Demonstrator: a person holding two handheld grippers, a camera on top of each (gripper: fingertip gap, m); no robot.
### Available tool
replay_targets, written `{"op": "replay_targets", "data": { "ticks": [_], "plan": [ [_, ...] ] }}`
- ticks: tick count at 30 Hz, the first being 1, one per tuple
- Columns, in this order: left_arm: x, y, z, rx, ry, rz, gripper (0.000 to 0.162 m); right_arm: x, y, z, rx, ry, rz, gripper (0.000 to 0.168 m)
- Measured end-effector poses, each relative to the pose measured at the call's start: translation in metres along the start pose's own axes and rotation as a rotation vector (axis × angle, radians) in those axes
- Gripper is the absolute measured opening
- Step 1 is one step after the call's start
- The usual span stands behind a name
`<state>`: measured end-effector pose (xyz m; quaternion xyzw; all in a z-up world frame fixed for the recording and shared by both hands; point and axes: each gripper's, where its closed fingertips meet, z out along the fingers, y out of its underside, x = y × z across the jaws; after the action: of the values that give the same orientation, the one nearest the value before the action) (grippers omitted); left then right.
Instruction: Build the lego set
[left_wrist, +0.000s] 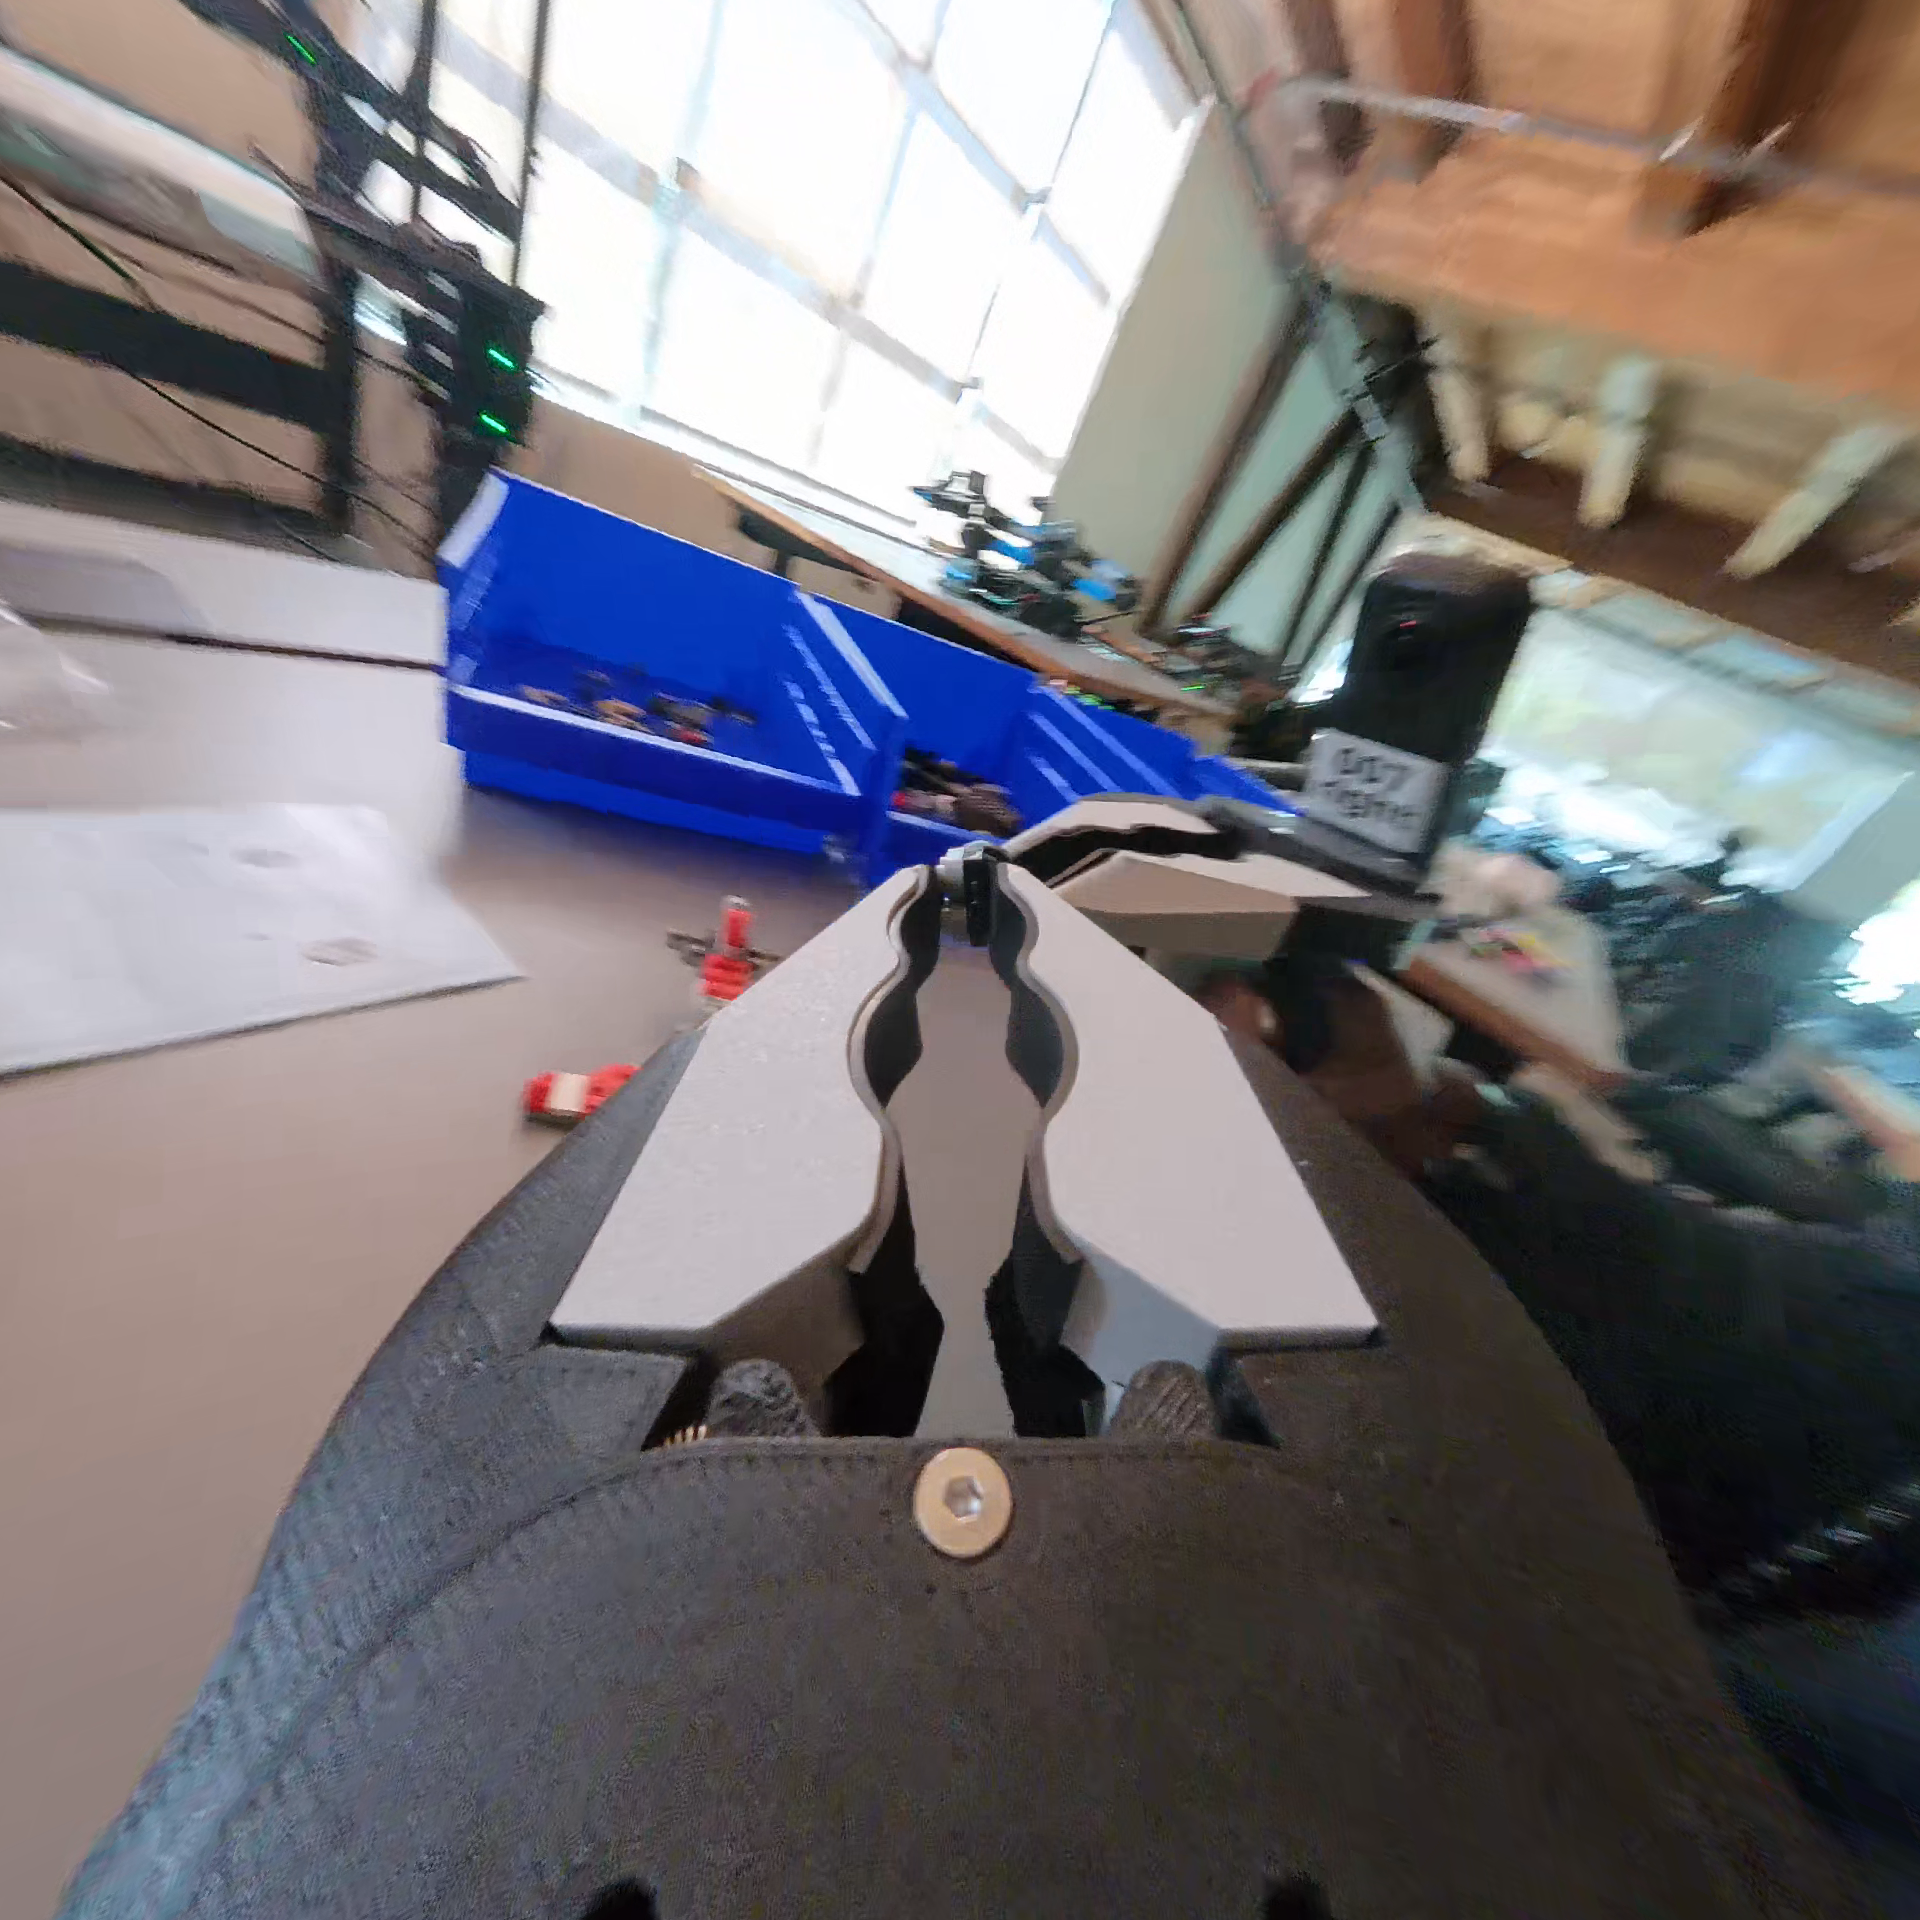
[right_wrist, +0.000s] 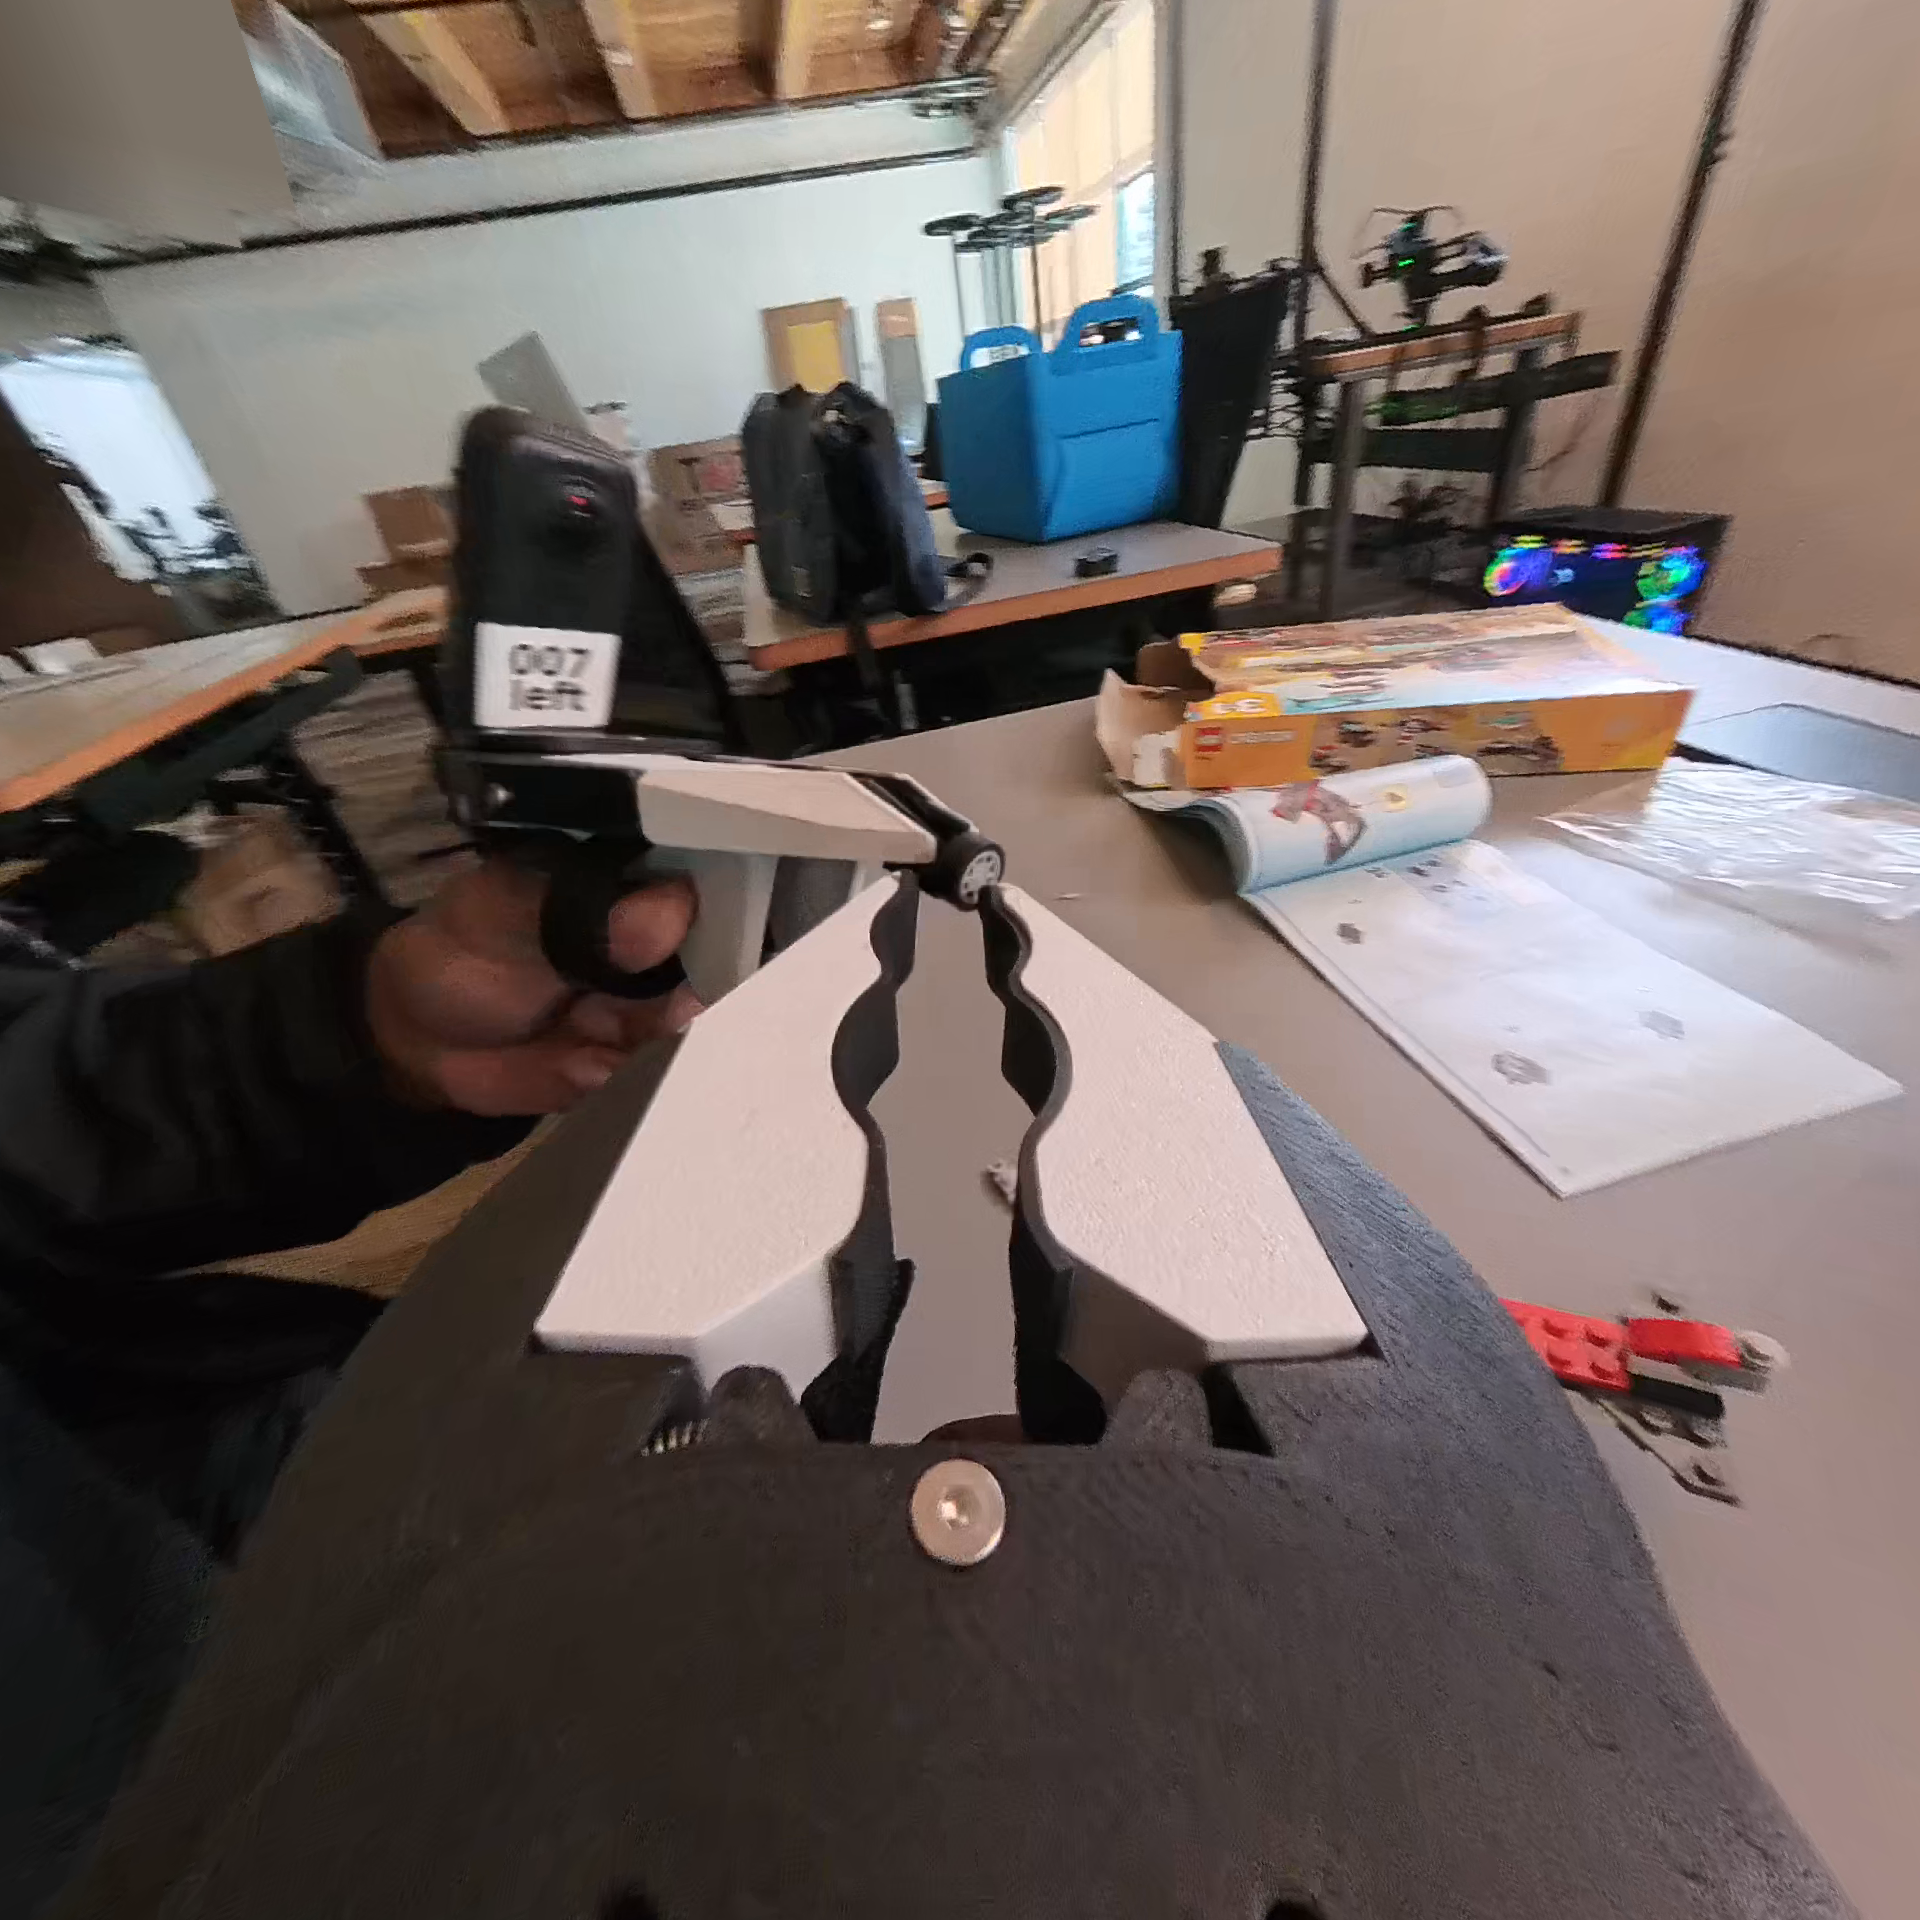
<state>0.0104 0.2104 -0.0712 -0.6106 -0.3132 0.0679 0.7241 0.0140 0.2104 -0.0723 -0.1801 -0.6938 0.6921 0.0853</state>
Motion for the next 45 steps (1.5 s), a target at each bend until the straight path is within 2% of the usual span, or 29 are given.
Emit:
{"op": "replay_targets", "data": {
  "ticks": [5,9,22,29,37,45],
  "plan": [
    [-0.007,-0.003,0.0,0.025,-0.139,0.149,0.01,0.007,-0.007,-0.002,0.031,0.13,-0.031,0.013],
    [-0.003,-0.001,0.003,0.03,-0.144,0.175,0.01,0.005,-0.005,0.0,0.015,0.109,0.0,0.016],
    [-0.004,0.003,0.001,0.061,-0.136,0.145,0.01,0.006,0.004,0.002,0.008,0.096,0.073,0.008],
    [-0.011,0.02,-0.015,0.044,-0.213,0.095,0.01,-0.004,0.024,0.012,0.002,0.099,0.076,0.007],
    [-0.026,0.045,-0.034,0.029,-0.377,-0.006,0.011,-0.009,0.052,0.025,-0.046,0.212,0.087,0.006],
    [-0.033,0.058,-0.032,-0.03,-0.428,-0.024,0.01,-0.003,0.066,0.025,-0.137,0.332,0.032,0.006]
  ]
}}
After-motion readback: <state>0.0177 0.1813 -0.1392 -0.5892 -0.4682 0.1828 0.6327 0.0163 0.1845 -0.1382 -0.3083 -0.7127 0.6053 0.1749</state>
